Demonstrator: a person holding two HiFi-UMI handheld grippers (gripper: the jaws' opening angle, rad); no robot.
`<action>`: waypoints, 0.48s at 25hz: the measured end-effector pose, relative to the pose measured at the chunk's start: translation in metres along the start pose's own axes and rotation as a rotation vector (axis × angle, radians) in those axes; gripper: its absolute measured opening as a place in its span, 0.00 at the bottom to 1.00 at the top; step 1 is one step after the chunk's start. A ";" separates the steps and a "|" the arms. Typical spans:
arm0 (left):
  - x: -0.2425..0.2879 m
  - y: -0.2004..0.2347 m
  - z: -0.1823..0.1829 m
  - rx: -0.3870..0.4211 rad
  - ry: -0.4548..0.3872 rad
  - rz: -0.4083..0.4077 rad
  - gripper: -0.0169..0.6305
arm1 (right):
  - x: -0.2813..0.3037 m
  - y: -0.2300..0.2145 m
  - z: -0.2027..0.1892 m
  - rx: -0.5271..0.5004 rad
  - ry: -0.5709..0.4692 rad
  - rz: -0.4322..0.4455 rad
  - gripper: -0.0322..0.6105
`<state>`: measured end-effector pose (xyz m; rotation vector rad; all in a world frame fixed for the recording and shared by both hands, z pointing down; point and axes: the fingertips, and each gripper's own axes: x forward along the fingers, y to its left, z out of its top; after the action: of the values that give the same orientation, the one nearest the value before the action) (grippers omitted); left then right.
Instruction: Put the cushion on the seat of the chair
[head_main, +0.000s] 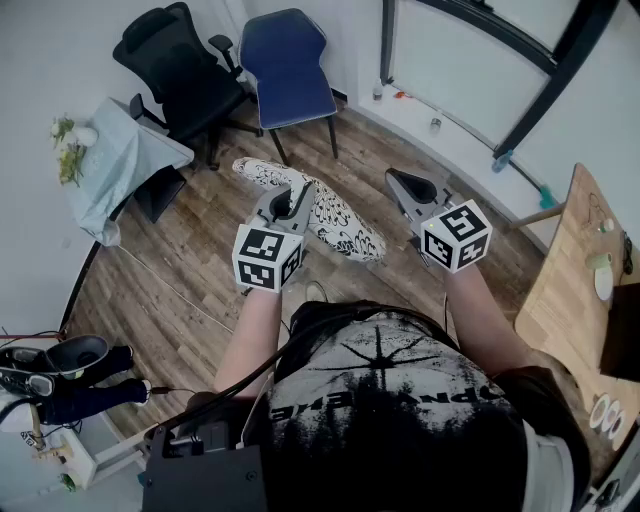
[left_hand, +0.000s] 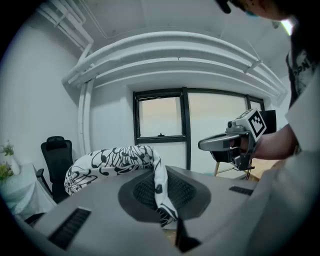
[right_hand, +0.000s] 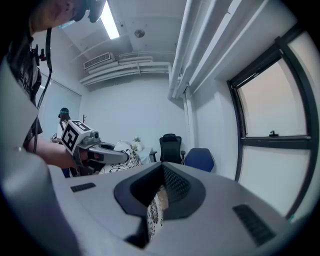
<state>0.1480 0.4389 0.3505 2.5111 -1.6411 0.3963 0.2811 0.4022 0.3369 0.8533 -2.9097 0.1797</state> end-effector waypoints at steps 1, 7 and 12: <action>0.001 0.002 0.000 -0.005 -0.001 0.000 0.06 | 0.002 0.000 0.001 -0.001 -0.001 0.000 0.08; 0.002 0.004 0.000 -0.021 -0.001 0.001 0.06 | 0.004 0.002 0.000 0.001 -0.002 0.012 0.08; 0.005 0.003 -0.002 -0.023 0.006 -0.003 0.06 | 0.003 0.002 -0.001 0.001 -0.006 0.022 0.08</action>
<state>0.1468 0.4331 0.3535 2.4932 -1.6305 0.3824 0.2774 0.4018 0.3380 0.8232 -2.9260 0.1805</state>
